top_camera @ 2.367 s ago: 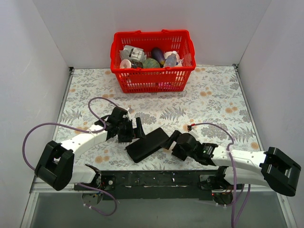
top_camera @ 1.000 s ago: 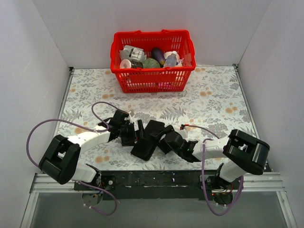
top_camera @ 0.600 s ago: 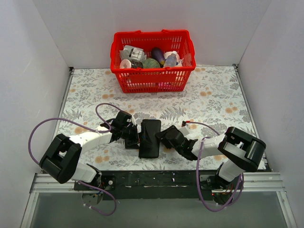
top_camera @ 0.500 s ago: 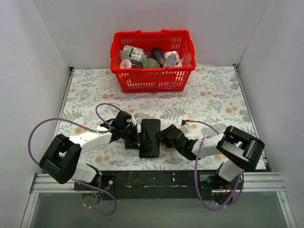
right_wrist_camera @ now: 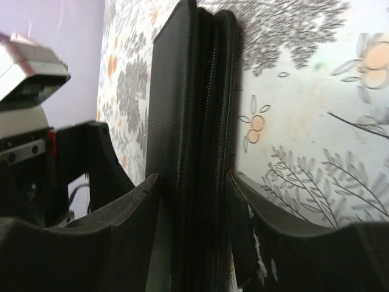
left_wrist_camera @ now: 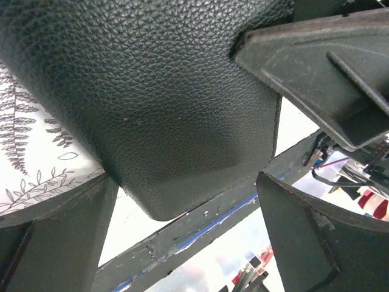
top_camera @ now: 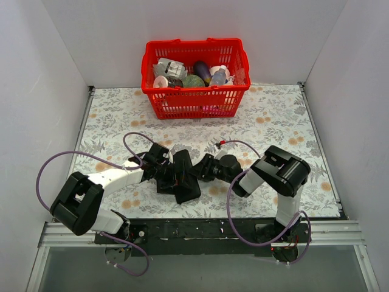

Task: Sort the hair-cutting tools
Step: Pick up the hairdressing tool bag at the center of the board.

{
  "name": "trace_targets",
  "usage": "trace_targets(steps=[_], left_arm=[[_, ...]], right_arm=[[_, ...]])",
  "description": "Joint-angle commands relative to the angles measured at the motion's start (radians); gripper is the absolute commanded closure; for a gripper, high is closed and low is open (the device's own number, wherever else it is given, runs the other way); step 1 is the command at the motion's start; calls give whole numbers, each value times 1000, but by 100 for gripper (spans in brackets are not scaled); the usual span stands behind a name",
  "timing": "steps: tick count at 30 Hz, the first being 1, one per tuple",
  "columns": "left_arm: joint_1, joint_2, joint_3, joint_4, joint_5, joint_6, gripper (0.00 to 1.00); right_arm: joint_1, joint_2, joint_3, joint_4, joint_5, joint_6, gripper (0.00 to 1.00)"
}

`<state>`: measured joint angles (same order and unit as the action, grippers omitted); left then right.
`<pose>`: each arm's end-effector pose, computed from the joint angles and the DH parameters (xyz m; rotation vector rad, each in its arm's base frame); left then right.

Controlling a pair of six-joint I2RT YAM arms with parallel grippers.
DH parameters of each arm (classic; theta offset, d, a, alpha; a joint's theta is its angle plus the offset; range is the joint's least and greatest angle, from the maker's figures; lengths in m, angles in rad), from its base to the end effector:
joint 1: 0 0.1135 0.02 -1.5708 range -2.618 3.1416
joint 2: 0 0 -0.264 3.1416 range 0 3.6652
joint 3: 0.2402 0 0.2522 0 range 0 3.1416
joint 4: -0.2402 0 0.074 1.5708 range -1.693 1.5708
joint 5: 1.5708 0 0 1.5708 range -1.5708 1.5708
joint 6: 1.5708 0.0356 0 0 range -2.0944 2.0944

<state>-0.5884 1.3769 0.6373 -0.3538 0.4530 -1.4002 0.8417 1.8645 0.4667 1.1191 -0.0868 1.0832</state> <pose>0.1904 -0.1457 0.1576 0.9855 -2.7009 0.9462 0.1995 0.2280 0.1051 0.1848 2.0945 1.3524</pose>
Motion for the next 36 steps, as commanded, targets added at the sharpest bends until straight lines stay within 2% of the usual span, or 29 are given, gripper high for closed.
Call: trace_targets(steps=[1, 4, 5, 7, 9, 13, 17, 21, 23, 27, 31, 36], left_arm=[[-2, -2, 64, -14, -63, 41, 2], [1, 2, 59, -13, -66, 41, 2], [2, 2, 58, -13, -65, 38, 2], [4, 2, 52, -8, -65, 35, 2], [4, -1, 45, -2, -63, 32, 2], [7, -7, 39, -4, -62, 36, 2], [7, -56, 88, -81, -82, 61, 2], [9, -129, 231, -227, -195, 84, 2], [21, -174, 255, -276, -269, 76, 2], [48, -282, 242, -264, -306, 57, 2], [55, -367, 162, -222, -258, 12, 2], [58, -518, 99, -110, -197, -51, 2]], right_arm=[[16, 111, -7, -125, -327, -141, 46], [16, 133, 27, -125, -392, -164, 58], [16, 136, 35, -124, -398, -172, 68], [16, 140, 47, -131, -427, -181, 77], [14, 144, 61, -140, -453, -190, 98], [14, 113, 52, -150, -441, -195, 99], [11, 62, 35, -177, -429, -204, 99], [4, -31, 7, -206, -424, -212, 99], [-4, -76, -8, -238, -419, -218, 99], [-16, -221, 4, -372, -413, -266, 99], [-58, -358, 21, -491, -393, -284, 99], [-119, -534, 102, -748, -317, -316, 99]])
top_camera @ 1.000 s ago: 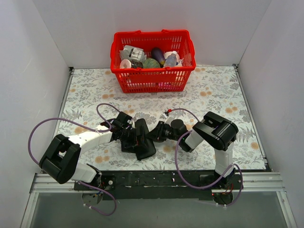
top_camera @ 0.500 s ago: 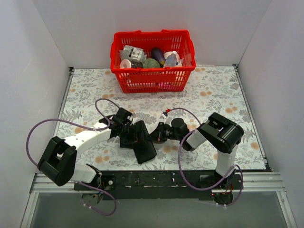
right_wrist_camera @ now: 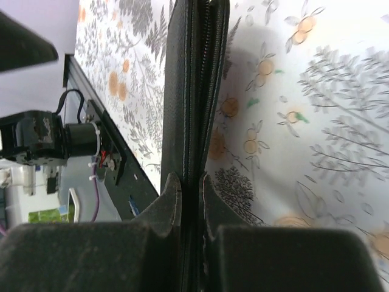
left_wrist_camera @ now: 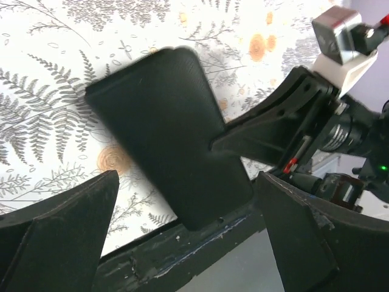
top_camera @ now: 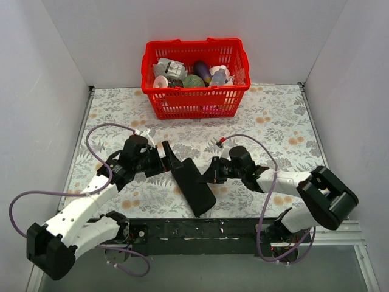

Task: Sort the hair-cutting tools
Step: Pick up the hairdressing tool bag at the center of the board.

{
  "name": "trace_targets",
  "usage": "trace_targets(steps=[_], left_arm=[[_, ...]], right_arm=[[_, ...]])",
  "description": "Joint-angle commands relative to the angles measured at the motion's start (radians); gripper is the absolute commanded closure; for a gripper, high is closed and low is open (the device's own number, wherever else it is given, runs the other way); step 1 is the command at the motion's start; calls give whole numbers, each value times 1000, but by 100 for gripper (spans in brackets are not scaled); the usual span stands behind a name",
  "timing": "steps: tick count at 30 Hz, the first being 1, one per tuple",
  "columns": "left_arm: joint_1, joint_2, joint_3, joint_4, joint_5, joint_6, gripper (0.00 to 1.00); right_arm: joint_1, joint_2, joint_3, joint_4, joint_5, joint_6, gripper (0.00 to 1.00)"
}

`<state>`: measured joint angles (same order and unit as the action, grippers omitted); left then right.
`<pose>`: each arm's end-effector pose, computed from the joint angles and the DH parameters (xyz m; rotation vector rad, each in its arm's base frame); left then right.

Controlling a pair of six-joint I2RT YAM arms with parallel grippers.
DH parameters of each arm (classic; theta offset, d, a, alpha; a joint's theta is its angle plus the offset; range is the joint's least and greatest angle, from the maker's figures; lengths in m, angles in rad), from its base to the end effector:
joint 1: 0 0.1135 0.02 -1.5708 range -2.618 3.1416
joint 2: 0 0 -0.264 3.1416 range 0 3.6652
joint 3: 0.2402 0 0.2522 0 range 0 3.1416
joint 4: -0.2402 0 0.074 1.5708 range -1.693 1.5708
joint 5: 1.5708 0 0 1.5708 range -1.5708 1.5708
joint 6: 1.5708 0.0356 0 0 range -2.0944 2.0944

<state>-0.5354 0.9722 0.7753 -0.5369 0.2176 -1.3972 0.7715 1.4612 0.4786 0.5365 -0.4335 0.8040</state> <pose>0.1715 -0.1107 0.2697 -0.9759 2.4267 -1.1182 0.1852 0.2010 0.1595 -0.2772 2.2679 1.3625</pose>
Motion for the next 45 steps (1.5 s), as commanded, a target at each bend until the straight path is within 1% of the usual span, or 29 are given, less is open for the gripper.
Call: trace_targets(steps=[1, 5, 7, 8, 9, 11, 12, 16, 19, 23, 25, 30, 35, 41, 45], left_arm=[[6, -131, -48, 92, 49, -66, 2], [9, -191, -129, 230, 141, -118, 2], [9, -227, -203, 309, 204, -144, 2], [11, -239, -227, 407, 227, -181, 2], [11, -245, -275, 463, 252, -195, 2], [15, -239, -303, 579, 302, -224, 2], [15, -231, -317, 606, 313, -229, 2], [25, -188, -318, 692, 351, -229, 2], [34, -164, -318, 765, 371, -247, 2], [46, -124, -327, 882, 396, -279, 3], [51, -116, -330, 897, 405, -284, 4], [68, -99, -341, 934, 413, -284, 4], [75, -73, -352, 991, 422, -309, 4], [84, -53, -367, 1055, 437, -342, 7], [91, -49, -355, 1063, 439, -349, 12]], right_arm=[[-70, -148, 104, -190, 32, -35, 99], [-113, -205, 179, -312, 27, -5, 99], [-133, -231, 221, -343, 29, 4, 99], [-141, -240, 235, -369, 13, 9, 99], [-149, -252, 247, -377, 1, 15, 99], [-166, -265, 290, -403, -22, 23, 99], [-169, -272, 304, -414, -30, 24, 99], [-175, -297, 411, -496, -51, 18, 99], [-176, -308, 442, -518, -73, 23, 99], [-176, -338, 428, -472, -119, 76, 99], [-176, -352, 422, -445, -128, 107, 99], [-175, -384, 433, -448, -159, 135, 99], [-175, -398, 433, -415, -179, 167, 99], [-161, -369, 420, -323, -198, 210, 99], [-135, -348, 420, -297, -200, 216, 99]])
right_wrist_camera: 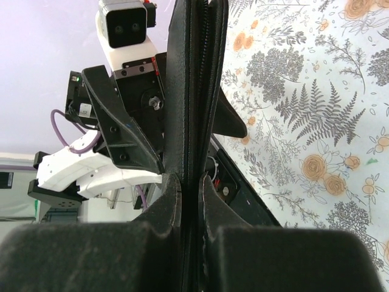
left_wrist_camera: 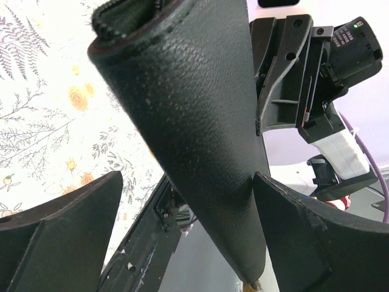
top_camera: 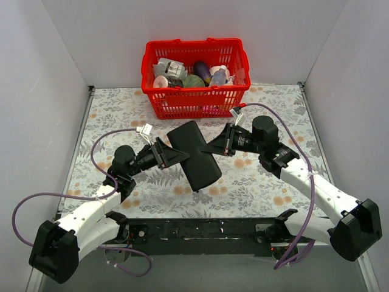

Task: Sort the hair-cutting tools
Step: Pick up the hairdressing tool bag at the center of the board.

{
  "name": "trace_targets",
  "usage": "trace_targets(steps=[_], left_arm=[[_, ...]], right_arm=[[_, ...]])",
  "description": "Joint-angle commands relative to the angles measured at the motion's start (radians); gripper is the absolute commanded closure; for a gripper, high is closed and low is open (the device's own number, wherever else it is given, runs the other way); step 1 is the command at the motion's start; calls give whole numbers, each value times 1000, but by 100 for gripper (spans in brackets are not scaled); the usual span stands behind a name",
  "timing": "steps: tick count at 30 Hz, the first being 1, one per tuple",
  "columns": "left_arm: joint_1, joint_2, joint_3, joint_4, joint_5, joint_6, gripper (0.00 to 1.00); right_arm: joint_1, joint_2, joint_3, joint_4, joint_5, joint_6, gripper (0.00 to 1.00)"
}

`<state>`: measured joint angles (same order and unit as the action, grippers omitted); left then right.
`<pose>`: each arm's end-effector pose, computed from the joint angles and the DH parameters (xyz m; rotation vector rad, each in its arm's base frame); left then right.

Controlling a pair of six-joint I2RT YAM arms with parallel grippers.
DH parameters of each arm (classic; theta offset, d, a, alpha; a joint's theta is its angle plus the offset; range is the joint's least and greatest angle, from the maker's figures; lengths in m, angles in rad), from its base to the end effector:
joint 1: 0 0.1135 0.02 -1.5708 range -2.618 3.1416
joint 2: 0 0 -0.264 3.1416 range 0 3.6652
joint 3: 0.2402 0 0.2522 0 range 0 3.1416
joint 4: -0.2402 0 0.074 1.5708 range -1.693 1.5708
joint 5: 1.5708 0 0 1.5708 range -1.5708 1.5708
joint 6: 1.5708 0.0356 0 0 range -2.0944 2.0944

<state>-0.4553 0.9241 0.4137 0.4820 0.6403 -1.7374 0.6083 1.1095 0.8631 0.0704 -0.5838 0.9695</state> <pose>0.1761 -0.1099 0.2540 -0.6830 1.9986 -2.0426 0.1995 0.1628 0.3302 -0.1341 2.0285 1.5894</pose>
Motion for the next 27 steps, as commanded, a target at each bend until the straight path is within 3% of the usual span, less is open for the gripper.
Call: trace_targets(steps=[1, 6, 7, 10, 13, 15, 17, 18, 19, 20, 21, 23, 27], left_arm=[[12, -1, 10, 52, 16, -13, 13], [23, 30, 53, 75, 45, -25, 32], [23, 33, 54, 76, 48, -27, 43], [27, 41, 54, 89, 58, -31, 58], [30, 35, 48, 102, 64, -40, 65], [33, 32, 51, 110, 67, -45, 77], [35, 32, 60, 99, 70, -44, 100], [36, 30, 66, 92, 70, -36, 100], [37, 30, 79, 87, 71, -30, 100], [37, 32, 88, 72, 67, -25, 100], [38, 33, 99, 51, 61, 2, 100], [38, 42, 146, -23, 41, 41, 100], [38, 93, 261, -210, -28, 174, 100]], right_arm=[[33, 7, 36, 177, -50, 51, 99], [53, 24, 13, 220, -42, 66, 99], [53, 26, 13, 226, -42, 67, 99], [56, 32, 13, 236, -42, 69, 99], [56, 38, 8, 247, -47, 71, 99], [56, 38, 2, 255, -45, 67, 99], [56, 32, -7, 267, -41, 60, 99], [57, 29, -6, 253, -33, 52, 99], [57, 26, -6, 246, -27, 41, 96], [57, 23, -1, 233, -16, 16, 84], [57, 23, 2, 203, -14, -1, 63], [56, 18, 40, 139, 5, -67, 56], [56, -37, 123, -160, 151, -303, 45]])
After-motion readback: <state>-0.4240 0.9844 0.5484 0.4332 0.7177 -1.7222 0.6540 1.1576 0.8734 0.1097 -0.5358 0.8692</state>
